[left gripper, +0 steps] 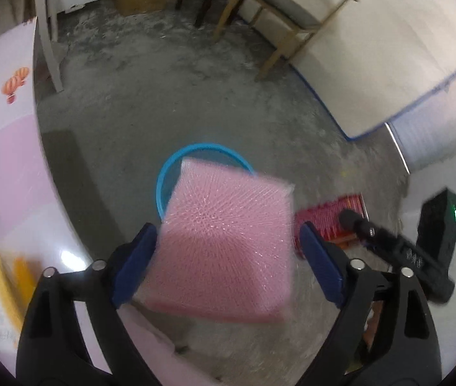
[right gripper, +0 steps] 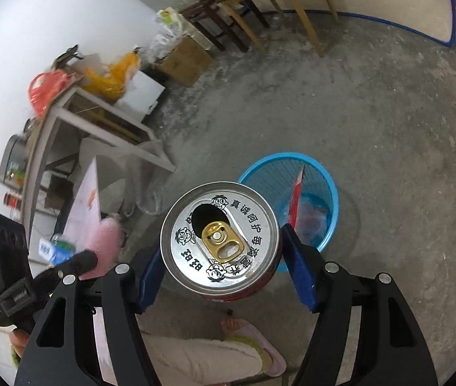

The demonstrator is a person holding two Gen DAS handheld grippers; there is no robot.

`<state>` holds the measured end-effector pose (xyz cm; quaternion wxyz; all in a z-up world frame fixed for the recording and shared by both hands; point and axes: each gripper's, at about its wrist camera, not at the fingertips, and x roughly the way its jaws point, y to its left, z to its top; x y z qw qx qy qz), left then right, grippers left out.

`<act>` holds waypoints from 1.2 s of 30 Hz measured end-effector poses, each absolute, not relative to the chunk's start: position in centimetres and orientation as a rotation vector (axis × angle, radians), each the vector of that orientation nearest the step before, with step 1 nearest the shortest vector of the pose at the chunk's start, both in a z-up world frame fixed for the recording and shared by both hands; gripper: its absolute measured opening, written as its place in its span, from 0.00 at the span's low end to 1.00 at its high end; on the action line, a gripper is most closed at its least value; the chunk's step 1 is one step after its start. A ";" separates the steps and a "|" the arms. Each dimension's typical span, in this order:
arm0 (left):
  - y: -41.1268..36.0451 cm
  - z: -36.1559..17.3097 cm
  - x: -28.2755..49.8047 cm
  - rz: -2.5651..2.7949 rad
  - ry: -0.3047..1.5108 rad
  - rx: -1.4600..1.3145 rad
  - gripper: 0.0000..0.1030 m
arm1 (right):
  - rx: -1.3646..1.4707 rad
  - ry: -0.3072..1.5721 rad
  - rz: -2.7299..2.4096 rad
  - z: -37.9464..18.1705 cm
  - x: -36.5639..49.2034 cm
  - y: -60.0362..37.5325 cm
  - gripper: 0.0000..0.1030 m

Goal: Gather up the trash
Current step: 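Carry sponge and can over the blue wastebasket and open both tools, then move both tools back over the table toward the tan paper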

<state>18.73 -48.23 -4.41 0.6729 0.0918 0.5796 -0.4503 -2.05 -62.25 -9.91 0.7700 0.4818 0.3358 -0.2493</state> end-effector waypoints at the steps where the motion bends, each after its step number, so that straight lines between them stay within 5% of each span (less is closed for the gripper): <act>1: -49.1 -4.9 19.5 -1.002 1.313 0.174 0.86 | 1.052 0.734 -0.548 -10.1 -1.8 -62.6 0.64; 9: -49.3 -5.8 22.6 -0.961 1.322 0.037 0.86 | 1.062 0.801 -0.546 -12.5 0.5 -64.4 0.64; 15: -44.4 -1.8 21.3 -0.992 1.211 0.074 0.86 | 1.026 0.879 -0.525 -14.1 4.3 -64.8 0.64; 22: -33.9 4.1 20.0 -0.964 1.035 0.059 0.86 | 0.944 0.997 -0.540 -17.2 9.6 -65.1 0.68; 36: -14.2 5.8 18.4 -0.651 0.917 -0.120 0.86 | 0.917 0.954 -0.454 -14.9 8.8 -62.3 0.72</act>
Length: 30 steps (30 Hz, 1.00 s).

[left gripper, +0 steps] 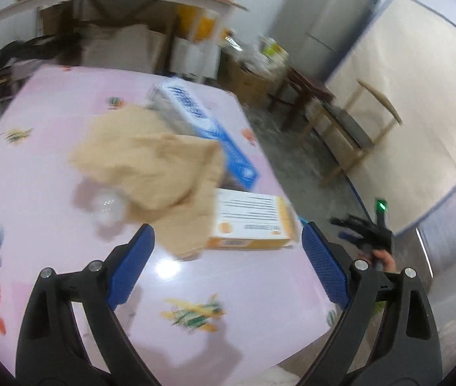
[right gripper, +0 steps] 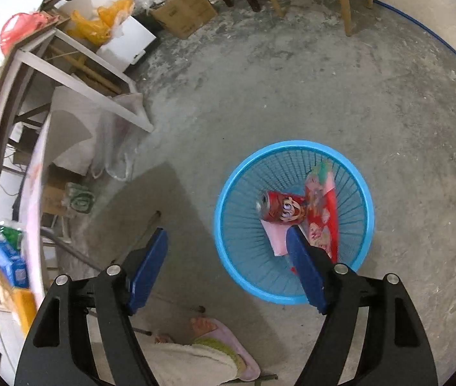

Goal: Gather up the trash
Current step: 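Move both tools back over the table toward the tan paper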

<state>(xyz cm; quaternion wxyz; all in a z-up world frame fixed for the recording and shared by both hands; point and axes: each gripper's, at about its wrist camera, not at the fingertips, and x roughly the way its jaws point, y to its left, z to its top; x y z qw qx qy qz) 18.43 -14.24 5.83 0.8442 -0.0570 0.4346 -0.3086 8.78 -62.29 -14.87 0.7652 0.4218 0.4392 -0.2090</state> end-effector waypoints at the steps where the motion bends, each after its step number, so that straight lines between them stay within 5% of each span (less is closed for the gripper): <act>1: -13.6 5.8 18.4 -0.640 0.910 -0.131 0.86 | 0.916 0.944 -0.444 -14.3 8.3 -61.9 0.72; 9: -9.1 4.5 17.8 -0.471 0.867 -0.149 0.89 | 0.778 0.830 -0.290 -6.4 6.4 -55.7 0.73; 17: -6.2 -1.2 17.9 -0.266 0.961 -0.110 0.92 | 0.501 0.743 -0.141 0.9 9.3 -46.3 0.88; 30: -1.4 -3.1 17.9 -0.168 0.943 -0.094 0.92 | -0.078 0.666 -0.270 5.5 12.3 -32.4 0.94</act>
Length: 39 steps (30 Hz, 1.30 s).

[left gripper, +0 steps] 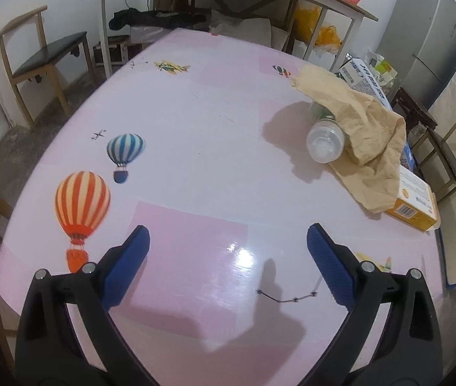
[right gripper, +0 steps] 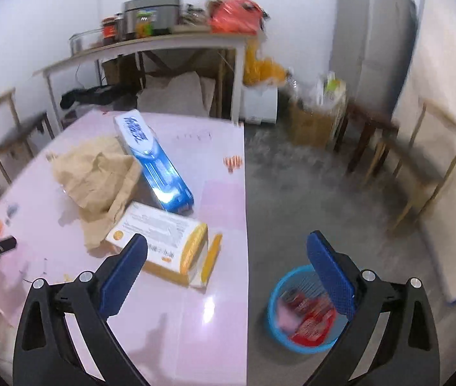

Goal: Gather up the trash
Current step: 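Move both tools back over the table toward the tan paper, then grasp the crumpled tan paper with the right tool and lift it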

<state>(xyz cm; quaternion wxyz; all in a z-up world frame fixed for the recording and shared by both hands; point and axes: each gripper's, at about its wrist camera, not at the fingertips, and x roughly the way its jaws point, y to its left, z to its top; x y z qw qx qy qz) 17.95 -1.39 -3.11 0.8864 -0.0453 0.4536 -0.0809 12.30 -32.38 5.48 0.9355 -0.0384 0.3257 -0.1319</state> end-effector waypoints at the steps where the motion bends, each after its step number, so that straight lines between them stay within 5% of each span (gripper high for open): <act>1: -1.2 -3.2 18.0 -0.166 0.932 -0.090 0.92 | -0.105 0.646 -0.267 5.9 12.6 -31.8 0.94; 6: -0.8 -3.0 18.0 -0.153 0.874 -0.100 0.92 | -0.009 0.626 -0.062 8.3 15.2 -29.6 0.94; 14: -0.5 -3.5 17.8 -0.164 0.838 -0.097 0.92 | 0.535 0.932 0.109 4.8 25.1 -30.7 0.94; 28: 0.0 -5.0 17.9 -0.212 0.872 -0.115 0.92 | 0.621 1.031 -0.098 -1.5 33.0 -27.5 0.93; 39: 0.8 -5.5 17.7 -0.214 0.877 -0.129 0.92 | 0.660 0.956 -0.101 -1.1 31.8 -27.0 0.32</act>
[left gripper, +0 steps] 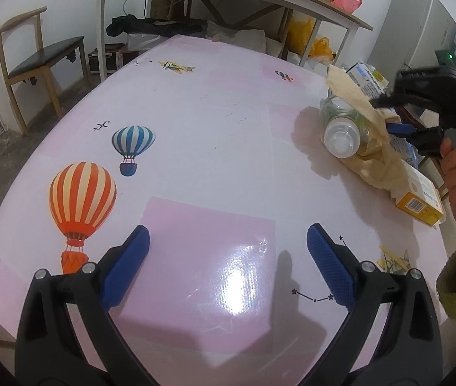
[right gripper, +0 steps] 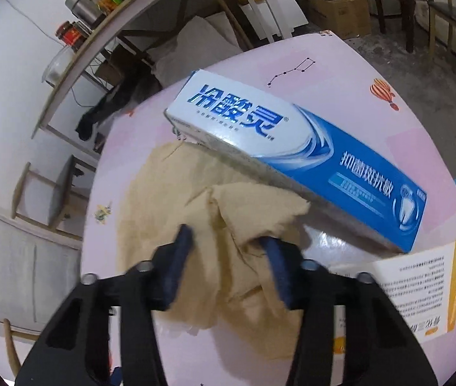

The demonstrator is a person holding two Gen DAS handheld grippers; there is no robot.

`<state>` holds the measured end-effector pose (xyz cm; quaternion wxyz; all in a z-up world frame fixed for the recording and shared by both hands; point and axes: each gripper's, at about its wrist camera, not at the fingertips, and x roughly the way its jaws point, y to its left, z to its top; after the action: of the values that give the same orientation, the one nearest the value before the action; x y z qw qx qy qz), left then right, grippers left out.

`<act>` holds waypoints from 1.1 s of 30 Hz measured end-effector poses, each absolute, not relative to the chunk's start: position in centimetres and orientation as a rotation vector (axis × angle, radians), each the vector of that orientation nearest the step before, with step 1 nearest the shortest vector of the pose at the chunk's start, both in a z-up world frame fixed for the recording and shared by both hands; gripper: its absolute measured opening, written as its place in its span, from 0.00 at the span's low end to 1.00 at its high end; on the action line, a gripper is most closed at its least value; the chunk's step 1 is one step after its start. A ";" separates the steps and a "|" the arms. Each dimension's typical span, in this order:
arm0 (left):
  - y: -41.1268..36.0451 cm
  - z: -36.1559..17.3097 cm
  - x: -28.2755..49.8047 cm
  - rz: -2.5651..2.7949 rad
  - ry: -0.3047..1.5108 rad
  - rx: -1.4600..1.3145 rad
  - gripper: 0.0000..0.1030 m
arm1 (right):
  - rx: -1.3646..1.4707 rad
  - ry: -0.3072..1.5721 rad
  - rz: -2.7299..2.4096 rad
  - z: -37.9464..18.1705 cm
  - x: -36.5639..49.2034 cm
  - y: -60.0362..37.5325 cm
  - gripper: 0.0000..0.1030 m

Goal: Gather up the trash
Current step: 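Grasp the crumpled tan paper with the right tool and lift it, then take the tan paper from the right tool with the left tool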

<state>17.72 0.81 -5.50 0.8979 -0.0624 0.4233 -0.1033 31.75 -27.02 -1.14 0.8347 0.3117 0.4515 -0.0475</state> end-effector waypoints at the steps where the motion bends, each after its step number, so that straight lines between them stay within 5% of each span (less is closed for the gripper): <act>1: 0.9 -5.5 17.7 -0.216 0.875 -0.132 0.92 | 0.666 0.956 -0.094 -1.2 31.6 -27.0 0.25; 7: 1.6 -5.6 17.5 -0.251 0.858 -0.147 0.92 | 0.659 0.906 -0.020 0.5 29.7 -26.0 0.07; 22: 4.1 -4.2 15.2 -0.385 0.786 -0.177 0.92 | 0.714 0.731 0.449 10.0 22.7 -21.6 0.05; 33: 6.1 -1.0 11.4 -0.449 0.644 -0.176 0.92 | 0.903 0.932 0.565 2.2 24.3 -20.9 0.05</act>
<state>11.40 6.10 -0.99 0.9202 -0.0857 0.3134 -0.2185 24.33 -20.86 2.15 0.7600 0.4148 0.4279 0.2593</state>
